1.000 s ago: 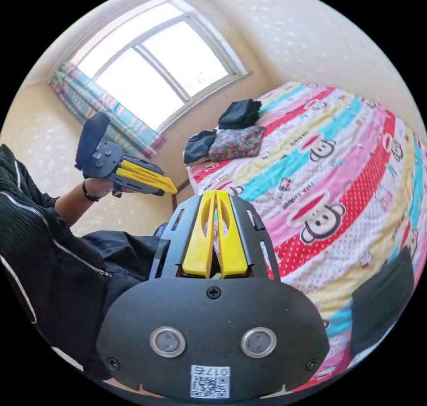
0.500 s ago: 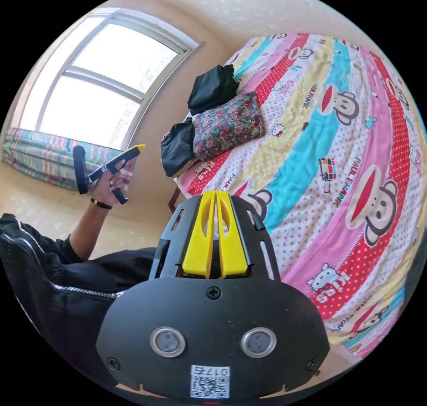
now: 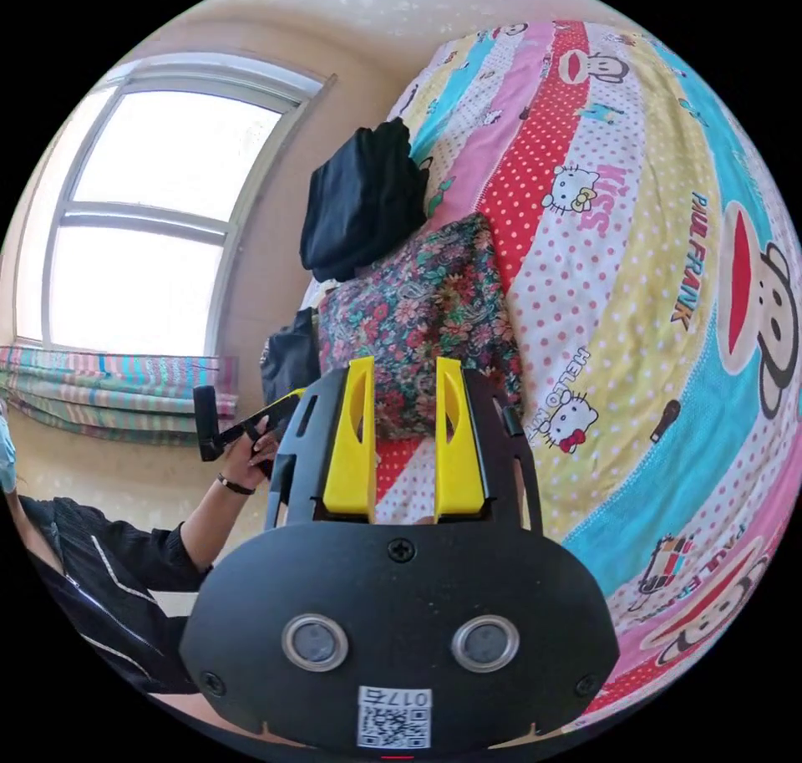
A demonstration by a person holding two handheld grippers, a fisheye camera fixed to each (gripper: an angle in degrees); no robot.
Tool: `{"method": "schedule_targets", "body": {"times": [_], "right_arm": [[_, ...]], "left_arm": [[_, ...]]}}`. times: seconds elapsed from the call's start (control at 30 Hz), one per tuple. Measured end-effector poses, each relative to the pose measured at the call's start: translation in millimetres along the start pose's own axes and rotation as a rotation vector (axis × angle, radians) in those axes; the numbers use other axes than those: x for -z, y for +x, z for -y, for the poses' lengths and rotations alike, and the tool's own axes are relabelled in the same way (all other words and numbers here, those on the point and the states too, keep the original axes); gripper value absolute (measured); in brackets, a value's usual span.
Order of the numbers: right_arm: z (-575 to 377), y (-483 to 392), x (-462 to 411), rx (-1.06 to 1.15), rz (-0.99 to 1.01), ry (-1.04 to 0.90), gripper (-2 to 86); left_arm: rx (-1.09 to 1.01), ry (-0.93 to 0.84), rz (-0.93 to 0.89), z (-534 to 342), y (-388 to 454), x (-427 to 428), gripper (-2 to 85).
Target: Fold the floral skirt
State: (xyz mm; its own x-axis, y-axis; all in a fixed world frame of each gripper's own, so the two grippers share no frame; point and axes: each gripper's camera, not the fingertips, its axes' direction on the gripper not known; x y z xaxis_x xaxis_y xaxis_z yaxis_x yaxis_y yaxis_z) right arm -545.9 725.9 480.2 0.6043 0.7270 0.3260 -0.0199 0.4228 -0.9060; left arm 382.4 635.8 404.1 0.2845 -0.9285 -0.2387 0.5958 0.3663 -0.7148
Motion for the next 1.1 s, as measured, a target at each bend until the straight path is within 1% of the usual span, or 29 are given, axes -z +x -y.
{"method": "schedule_targets", "body": {"times": [0.07,0.2,0.33,0.43,0.53,0.67,0.7,0.73,0.8,0.87,0.93,1.0,1.03,1.1], "right_arm": [[13,13,-17,0.0,-0.048,-0.064,12.9],[26,34,-48,0.024,-0.115,-0.129,13.4],[26,41,-67,0.036,-0.089,-0.106,12.3],[16,42,-72,0.039,-0.047,-0.064,9.8],[5,54,-65,-0.055,0.052,-0.037,6.9],[-14,40,-36,-0.028,0.083,0.014,4.1],[-22,34,-26,-0.011,0.189,0.051,3.8],[-26,31,-21,-0.018,0.244,0.066,3.6],[-52,20,2,-0.041,0.402,0.17,3.3],[-74,11,21,-0.062,0.498,0.244,3.1],[-97,3,43,-0.056,0.596,0.323,3.0],[-129,-6,79,-0.056,0.75,0.458,2.9],[-137,-9,89,-0.044,0.786,0.486,2.9],[-166,-27,135,0.044,0.876,0.59,2.9]], "left_arm": [[-0.014,0.047,-0.014,-4,-11,-21,13.9],[-0.047,0.126,0.049,-5,-22,-51,14.4],[-0.025,0.166,0.054,5,-40,-78,14.6],[0.012,0.189,0.032,15,-60,-98,13.6],[0.037,0.155,0.044,34,-74,-117,11.6],[0.066,0.037,0.024,69,-92,-128,7.7],[0.083,-0.017,-0.017,83,-101,-128,6.7],[0.09,-0.055,-0.065,94,-111,-125,5.9],[0.085,-0.076,-0.124,106,-124,-118,5.0],[0.075,-0.075,-0.179,112,-132,-106,4.4],[0.041,-0.036,-0.252,116,-130,-84,3.8],[0.002,-0.034,-0.329,120,-122,-68,3.3],[-0.037,-0.033,-0.39,122,-113,-57,3.0],[-0.105,-0.029,-0.476,126,-96,-40,2.9]]}}
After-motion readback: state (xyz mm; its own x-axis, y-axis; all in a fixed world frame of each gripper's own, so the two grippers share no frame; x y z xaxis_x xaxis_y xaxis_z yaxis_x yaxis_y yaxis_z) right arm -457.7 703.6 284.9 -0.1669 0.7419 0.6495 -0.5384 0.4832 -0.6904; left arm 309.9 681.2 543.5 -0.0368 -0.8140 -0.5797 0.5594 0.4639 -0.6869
